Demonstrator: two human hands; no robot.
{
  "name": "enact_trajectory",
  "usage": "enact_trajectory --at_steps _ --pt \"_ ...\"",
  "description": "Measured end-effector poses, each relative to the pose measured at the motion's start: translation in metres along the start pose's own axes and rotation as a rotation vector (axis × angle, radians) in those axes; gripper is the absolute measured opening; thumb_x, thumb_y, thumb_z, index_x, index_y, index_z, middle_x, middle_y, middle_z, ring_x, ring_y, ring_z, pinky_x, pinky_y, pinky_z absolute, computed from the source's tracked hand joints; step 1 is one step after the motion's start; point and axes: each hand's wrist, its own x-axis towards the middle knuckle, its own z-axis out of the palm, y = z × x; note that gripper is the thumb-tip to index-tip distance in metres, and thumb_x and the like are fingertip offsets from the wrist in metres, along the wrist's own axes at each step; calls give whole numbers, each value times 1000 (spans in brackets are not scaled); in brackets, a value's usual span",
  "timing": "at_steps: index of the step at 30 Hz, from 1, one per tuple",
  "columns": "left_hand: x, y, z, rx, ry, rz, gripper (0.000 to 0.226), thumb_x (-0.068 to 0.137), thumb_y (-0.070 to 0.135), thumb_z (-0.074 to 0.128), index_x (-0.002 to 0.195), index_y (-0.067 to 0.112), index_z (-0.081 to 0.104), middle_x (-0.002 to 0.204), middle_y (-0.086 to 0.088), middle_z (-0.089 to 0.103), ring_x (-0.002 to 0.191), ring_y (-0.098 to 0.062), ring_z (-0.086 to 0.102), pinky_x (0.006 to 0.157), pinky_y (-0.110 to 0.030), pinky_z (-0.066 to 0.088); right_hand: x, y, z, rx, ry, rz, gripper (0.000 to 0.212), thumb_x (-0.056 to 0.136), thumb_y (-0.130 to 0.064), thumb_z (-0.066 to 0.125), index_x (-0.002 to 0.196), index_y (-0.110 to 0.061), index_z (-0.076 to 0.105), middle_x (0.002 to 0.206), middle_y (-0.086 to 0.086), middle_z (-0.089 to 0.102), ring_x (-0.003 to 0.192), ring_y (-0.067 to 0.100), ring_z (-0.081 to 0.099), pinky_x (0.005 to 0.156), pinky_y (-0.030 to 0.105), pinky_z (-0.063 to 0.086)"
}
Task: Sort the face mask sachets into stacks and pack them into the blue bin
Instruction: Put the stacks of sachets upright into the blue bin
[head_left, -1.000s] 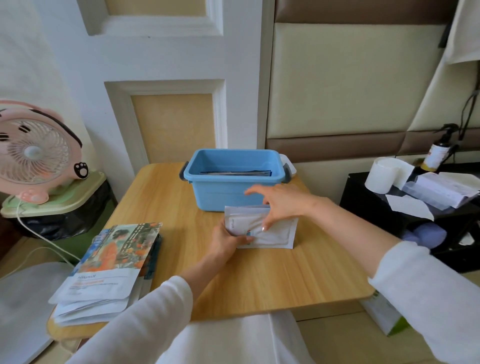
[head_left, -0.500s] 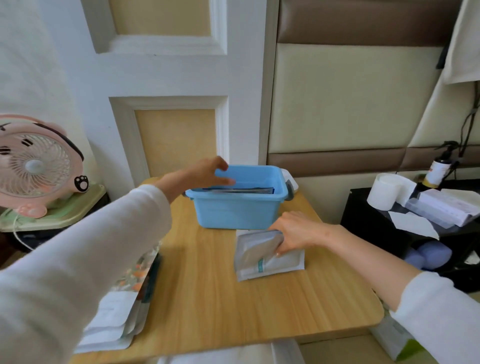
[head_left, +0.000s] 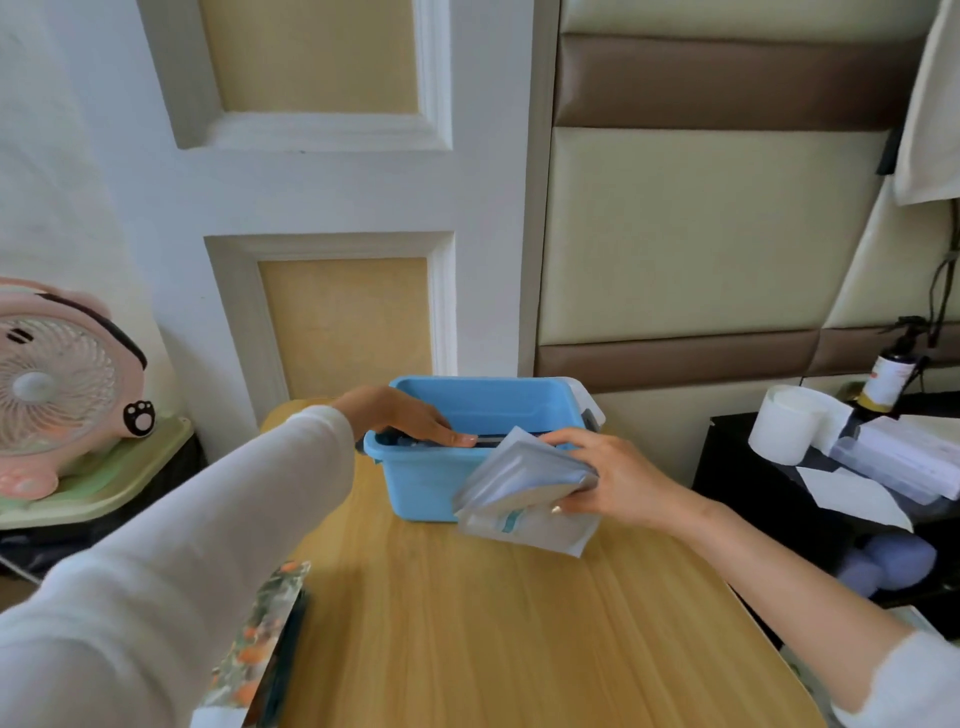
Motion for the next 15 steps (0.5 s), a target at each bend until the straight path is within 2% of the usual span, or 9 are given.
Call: enact_trajectory --at_steps 2,4,6,9,12,15 --pt "6 -2 -2 20 -51 13 67 68 84 39 94 27 61 96 4 61 89 -17 57 92 -34 45 3 6 3 8 1 -10 47 72 -17 78 117 -24 64 114 -27 52 99 8 58 83 26 48" --pt "9 -3 -3 35 -93 15 74 63 86 41 103 28 62 104 3 63 96 -17 59 97 -35 45 5 11 3 54 18 -8 43 72 -18 79 112 -23 65 112 -24 55 98 8 59 85 32 50" --pt "7 2 -4 58 -84 18 72 75 77 40 123 26 54 120 2 59 110 -19 57 101 -34 43 5 13 2 123 37 24 45 69 -20 82 111 -21 63 107 -19 59 97 11 61 86 39 51" --pt "7 7 -6 90 -48 31 61 87 65 39 133 26 45 131 0 52 117 -21 51 102 -35 42 5 17 2 145 80 55 49 66 -21 84 110 -19 61 101 -11 63 95 14 62 84 45 51" --pt "11 6 -5 41 -110 44 57 89 53 50 137 24 40 135 0 47 120 -23 50 101 -37 45 4 18 3 150 100 49 46 66 -19 84 107 -16 63 99 -10 63 94 14 62 83 42 52" --pt "12 16 -5 31 -136 83 53 90 26 59 138 19 36 126 2 45 113 -21 50 93 -33 49 1 18 2 208 123 53 44 68 -12 83 107 -13 63 97 -6 65 93 13 63 81 33 53"
